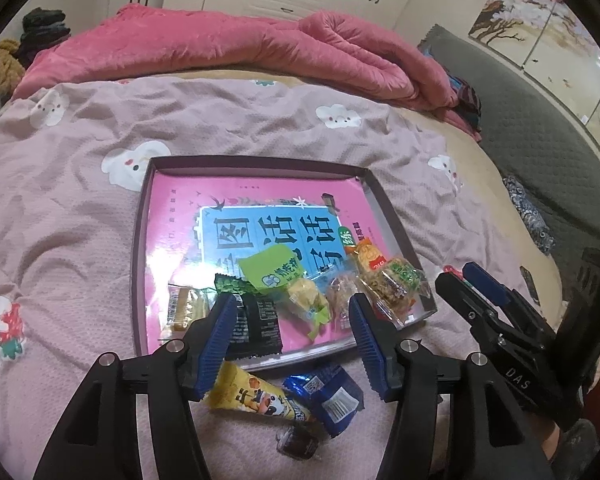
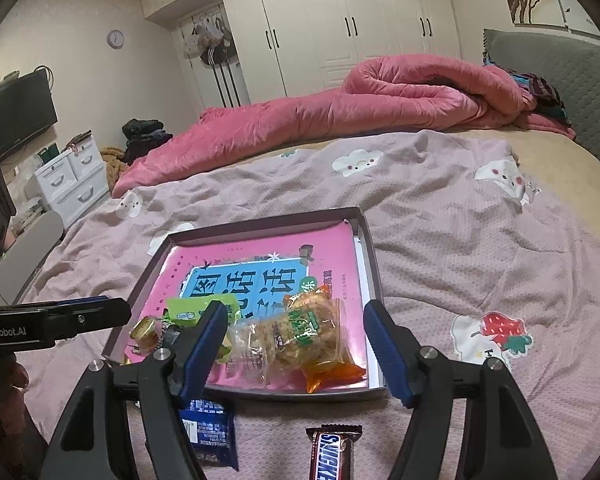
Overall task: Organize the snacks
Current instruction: 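Withdraw both open tools from the tray toward the remaining snacks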
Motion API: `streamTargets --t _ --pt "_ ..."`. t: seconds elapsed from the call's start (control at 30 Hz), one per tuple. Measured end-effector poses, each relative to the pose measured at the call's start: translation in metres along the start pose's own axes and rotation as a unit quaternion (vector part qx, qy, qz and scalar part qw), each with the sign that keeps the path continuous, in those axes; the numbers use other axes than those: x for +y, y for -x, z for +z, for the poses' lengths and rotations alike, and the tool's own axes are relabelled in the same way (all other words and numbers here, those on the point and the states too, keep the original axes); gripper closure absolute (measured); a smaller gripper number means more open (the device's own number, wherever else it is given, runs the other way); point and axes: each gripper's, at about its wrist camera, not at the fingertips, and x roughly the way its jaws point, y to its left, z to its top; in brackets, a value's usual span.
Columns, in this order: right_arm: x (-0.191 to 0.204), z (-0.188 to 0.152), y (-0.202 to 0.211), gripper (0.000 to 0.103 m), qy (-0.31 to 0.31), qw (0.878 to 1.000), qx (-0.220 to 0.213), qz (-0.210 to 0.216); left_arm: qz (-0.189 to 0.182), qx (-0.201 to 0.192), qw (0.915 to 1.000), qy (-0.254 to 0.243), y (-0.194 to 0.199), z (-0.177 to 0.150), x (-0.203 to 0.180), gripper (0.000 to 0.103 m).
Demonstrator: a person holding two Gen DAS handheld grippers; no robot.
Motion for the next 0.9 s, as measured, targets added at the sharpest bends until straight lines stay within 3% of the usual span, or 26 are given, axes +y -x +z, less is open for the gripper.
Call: streamTargets --t 0.33,0.5,0.63,0.9 --pt "0.000 0.001 0.009 0.032 -0.004 1.000 -0.006 0.007 0.003 -0.006 1.0000 0.007 0.012 -0.004 0.007 0.037" --pt "0.005 -0.001 0.014 0.027 -0.002 1.000 -0.004 0.013 0.006 -0.005 1.0000 0.006 0.017 -0.007 0.010 0.036" --pt "0.012 -0.005 0.016 0.027 0.004 1.000 0.002 0.020 0.010 -0.004 0.9999 0.004 0.020 -0.011 0.012 0.029" --pt "0.023 -0.009 0.023 0.027 0.014 0.999 0.005 0.028 0.018 -0.001 0.9998 -0.010 0.028 -0.018 0.014 0.028"
